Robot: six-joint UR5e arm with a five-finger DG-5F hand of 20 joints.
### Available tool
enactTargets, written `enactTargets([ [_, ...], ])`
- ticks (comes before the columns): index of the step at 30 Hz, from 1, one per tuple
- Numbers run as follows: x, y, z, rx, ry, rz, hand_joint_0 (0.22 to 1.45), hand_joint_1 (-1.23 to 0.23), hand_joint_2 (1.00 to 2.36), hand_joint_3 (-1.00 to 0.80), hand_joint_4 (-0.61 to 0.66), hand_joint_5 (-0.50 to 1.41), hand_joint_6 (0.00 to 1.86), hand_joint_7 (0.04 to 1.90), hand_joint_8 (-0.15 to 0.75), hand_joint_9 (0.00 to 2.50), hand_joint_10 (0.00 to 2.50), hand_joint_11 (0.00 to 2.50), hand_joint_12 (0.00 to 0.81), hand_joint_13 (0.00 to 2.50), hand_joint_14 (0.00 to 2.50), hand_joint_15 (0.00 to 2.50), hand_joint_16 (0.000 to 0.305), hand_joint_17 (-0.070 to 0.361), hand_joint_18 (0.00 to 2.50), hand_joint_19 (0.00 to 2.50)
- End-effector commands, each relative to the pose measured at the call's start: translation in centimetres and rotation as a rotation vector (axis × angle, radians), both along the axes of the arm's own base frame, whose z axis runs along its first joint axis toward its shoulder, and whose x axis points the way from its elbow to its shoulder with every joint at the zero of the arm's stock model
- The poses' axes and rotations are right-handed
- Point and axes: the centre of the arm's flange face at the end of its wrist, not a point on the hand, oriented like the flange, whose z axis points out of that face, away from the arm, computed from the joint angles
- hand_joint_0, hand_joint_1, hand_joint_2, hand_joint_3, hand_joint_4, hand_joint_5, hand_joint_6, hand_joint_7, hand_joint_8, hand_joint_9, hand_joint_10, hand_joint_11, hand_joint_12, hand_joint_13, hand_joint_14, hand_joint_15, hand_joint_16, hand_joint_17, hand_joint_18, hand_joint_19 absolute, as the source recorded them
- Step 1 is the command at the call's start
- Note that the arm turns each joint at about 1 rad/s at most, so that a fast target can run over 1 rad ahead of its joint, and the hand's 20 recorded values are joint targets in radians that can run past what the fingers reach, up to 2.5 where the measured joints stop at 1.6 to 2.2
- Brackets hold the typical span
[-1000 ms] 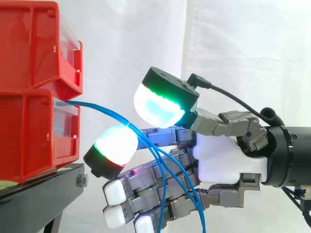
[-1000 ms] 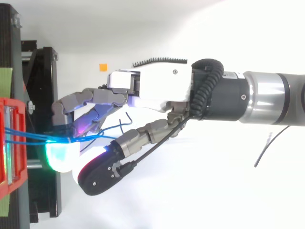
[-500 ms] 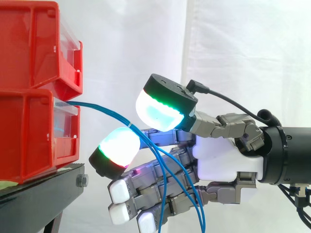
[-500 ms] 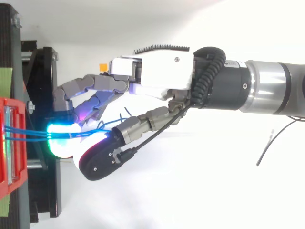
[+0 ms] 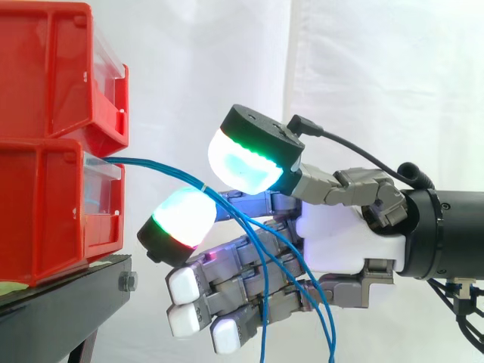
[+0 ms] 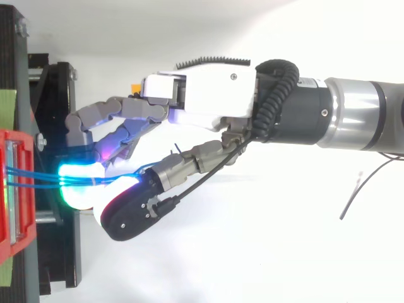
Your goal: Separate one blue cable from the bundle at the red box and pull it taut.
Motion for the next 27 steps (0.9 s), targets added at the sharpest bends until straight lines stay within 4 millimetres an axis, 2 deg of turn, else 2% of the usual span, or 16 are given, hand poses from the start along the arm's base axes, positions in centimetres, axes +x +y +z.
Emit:
enactTargets([
  [1,0.09,0.04,0.18,0.000,-0.004,0.003,0.56,-0.57,1.00,-0.50,0.14,-0.12,0.51,1.31,0.288,0.73,0.02,0.64,0.360,0.70,0.02,0.55,0.051,0.115,0.61,0.70],
  [13,0.22,-0.19,0.67,-0.003,-0.002,0.021,0.56,-0.41,1.00,-0.50,0.13,-0.10,0.51,1.33,0.296,0.79,0.02,0.64,0.366,0.72,0.02,0.57,0.052,0.117,0.63,0.73],
  [21,0.20,-0.37,0.67,-0.003,-0.002,0.024,0.62,-0.56,1.01,-0.34,0.12,-0.12,0.63,1.24,0.293,0.81,0.02,0.66,0.359,0.74,0.02,0.57,0.051,0.114,0.64,0.72],
  [27,0.25,-0.42,0.78,-0.004,-0.007,0.029,0.61,-0.61,1.02,-0.25,0.12,-0.14,0.68,1.18,0.292,0.81,0.02,0.67,0.360,0.73,0.02,0.57,0.051,0.115,0.64,0.72],
])
